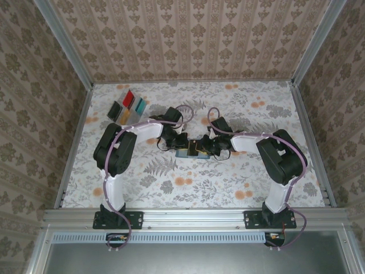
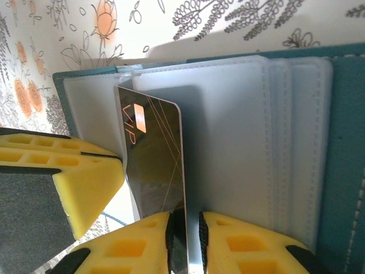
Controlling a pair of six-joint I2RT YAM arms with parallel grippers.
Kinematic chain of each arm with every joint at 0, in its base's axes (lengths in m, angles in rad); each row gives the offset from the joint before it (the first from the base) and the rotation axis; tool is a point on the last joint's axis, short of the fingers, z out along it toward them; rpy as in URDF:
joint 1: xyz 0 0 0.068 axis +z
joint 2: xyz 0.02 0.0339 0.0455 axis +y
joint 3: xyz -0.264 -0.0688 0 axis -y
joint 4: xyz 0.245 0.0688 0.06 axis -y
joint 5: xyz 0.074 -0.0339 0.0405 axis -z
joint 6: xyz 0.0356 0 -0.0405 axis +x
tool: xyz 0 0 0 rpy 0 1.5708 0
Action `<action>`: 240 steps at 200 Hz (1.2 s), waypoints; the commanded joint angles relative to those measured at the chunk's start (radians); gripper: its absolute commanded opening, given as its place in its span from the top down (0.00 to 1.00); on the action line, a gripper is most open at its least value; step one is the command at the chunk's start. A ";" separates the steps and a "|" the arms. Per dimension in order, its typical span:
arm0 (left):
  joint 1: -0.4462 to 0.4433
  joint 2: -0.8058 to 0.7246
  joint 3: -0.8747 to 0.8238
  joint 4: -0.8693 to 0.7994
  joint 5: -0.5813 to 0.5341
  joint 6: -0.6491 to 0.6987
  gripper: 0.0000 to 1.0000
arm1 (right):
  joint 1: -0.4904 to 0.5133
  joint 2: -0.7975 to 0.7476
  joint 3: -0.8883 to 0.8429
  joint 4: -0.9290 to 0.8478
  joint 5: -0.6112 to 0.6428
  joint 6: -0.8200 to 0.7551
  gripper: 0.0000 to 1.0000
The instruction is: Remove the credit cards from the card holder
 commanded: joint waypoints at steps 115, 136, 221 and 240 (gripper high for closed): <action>0.057 -0.132 -0.002 -0.033 0.030 0.021 0.73 | -0.012 -0.263 -0.144 0.032 0.087 -0.096 0.98; 0.095 -0.207 -0.031 -0.016 0.020 -0.029 0.57 | -0.017 -0.323 -0.186 0.150 0.036 -0.081 0.98; 0.146 -0.499 -0.213 0.323 0.246 -0.349 0.34 | -0.058 -0.364 -0.225 0.698 -0.131 0.250 0.98; 0.143 -0.553 -0.218 0.349 0.244 -0.386 0.32 | -0.057 -0.346 -0.226 0.783 -0.114 0.336 0.99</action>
